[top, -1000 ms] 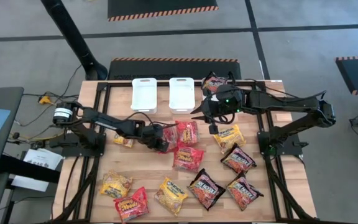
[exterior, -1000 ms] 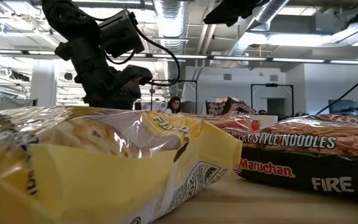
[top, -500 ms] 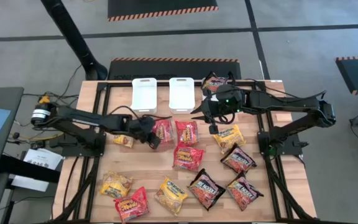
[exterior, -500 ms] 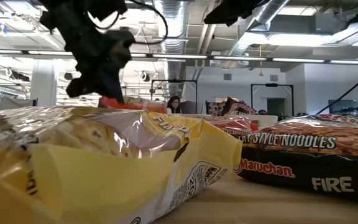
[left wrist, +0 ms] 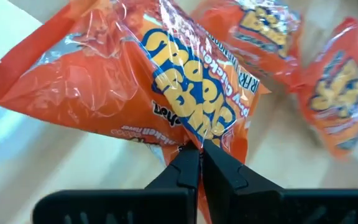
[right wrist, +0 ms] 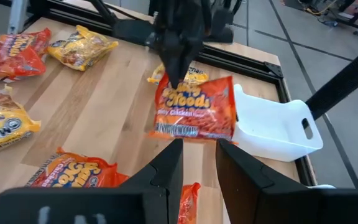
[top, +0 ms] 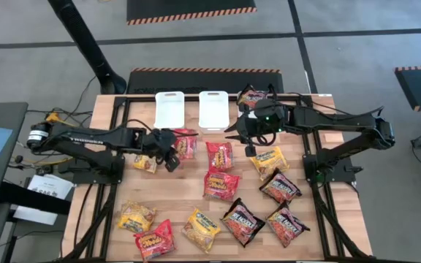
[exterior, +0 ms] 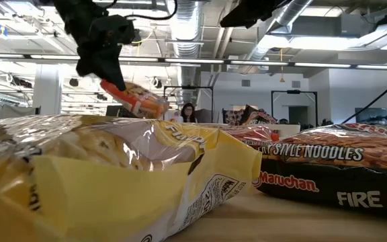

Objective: Sort Maruchan noodles
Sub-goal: Put the orange noodle pack into the left white bin

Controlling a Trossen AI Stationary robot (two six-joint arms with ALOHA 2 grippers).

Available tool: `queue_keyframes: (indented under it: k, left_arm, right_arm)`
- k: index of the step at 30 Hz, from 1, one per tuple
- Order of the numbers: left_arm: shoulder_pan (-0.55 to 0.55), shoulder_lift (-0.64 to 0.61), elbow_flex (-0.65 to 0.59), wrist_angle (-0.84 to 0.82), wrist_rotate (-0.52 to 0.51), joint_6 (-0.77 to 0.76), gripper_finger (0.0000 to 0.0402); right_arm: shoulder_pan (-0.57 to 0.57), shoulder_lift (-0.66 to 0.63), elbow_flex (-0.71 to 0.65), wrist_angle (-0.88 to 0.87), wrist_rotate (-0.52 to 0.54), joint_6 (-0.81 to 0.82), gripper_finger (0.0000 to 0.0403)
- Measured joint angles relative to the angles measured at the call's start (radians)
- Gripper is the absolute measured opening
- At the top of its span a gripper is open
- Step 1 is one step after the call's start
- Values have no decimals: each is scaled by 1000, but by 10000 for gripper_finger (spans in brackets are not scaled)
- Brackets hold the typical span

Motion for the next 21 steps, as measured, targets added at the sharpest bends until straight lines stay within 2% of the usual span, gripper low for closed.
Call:
queue_keyframes:
  k: [7, 13, 21]
  left_arm:
    - [86, 0, 130, -150, -97, 199, 0]
    - [249, 0, 212, -240, -101, 449, 0]
    - [487, 0, 278, -242, -136, 875, 0]
  right_arm:
    - [0, 0, 0, -1, 60, 1, 121]
    - [0, 0, 0, -1, 115, 13, 121]
    - [0, 0, 0, -4, 139, 65, 121]
